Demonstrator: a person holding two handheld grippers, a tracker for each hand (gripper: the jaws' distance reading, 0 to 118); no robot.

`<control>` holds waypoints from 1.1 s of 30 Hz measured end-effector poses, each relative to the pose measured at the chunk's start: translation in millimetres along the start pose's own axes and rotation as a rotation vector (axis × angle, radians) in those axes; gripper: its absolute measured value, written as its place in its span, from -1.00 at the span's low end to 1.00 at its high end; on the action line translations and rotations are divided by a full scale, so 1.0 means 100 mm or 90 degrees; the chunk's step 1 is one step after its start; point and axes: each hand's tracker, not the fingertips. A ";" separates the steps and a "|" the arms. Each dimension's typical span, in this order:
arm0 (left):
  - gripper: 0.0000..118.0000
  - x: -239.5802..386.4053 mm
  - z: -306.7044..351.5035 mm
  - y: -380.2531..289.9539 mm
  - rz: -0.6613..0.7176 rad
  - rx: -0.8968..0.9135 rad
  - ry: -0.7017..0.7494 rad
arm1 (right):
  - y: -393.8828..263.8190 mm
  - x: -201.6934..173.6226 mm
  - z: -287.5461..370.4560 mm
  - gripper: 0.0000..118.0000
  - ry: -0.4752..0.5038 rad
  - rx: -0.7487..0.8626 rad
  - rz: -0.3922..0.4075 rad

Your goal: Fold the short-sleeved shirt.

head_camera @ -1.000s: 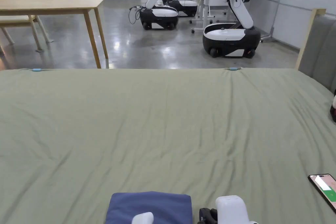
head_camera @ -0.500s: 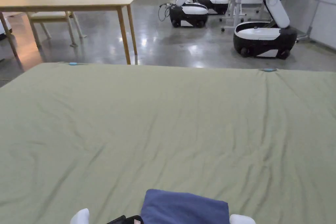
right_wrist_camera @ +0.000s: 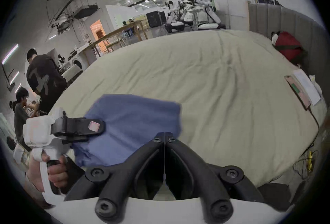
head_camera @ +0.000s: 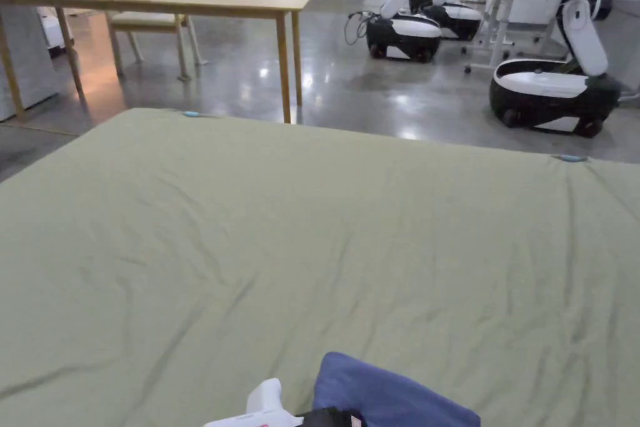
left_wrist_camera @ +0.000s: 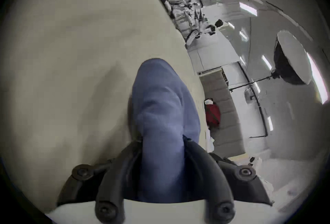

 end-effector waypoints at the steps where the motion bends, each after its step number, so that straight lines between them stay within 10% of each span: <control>1: -0.58 -0.03 0.19 0.12 -0.003 0.014 -0.001 | 0.04 -0.06 0.00 -0.97 0.003 0.004 -0.001; 15: -0.57 -1.67 2.79 2.63 -0.100 0.058 0.353 | 0.15 -1.29 -0.31 -0.97 0.080 0.019 0.077; 21: -0.56 -1.96 3.07 2.83 -0.094 0.052 0.366 | 0.14 -1.44 -0.34 -0.97 0.078 0.007 0.098; 24: 0.87 -1.95 3.13 2.77 -0.122 0.098 0.410 | 0.18 -1.42 -0.32 -0.97 0.072 0.009 0.108; 27: 0.99 -1.87 3.43 2.72 -0.118 0.172 0.462 | 0.25 -1.34 -0.27 -0.97 0.062 0.016 0.112; 30: 0.78 -1.62 3.60 2.67 -0.144 0.210 0.541 | 0.30 -1.25 -0.20 -0.97 0.057 0.031 0.111; 32: -0.17 -1.27 3.62 2.56 -0.195 0.244 0.545 | 0.36 -1.16 -0.16 -0.97 0.051 0.044 0.110; 33: -1.00 -1.13 3.58 2.53 -0.218 0.256 0.541 | 0.40 -1.12 -0.14 -0.97 0.047 0.052 0.106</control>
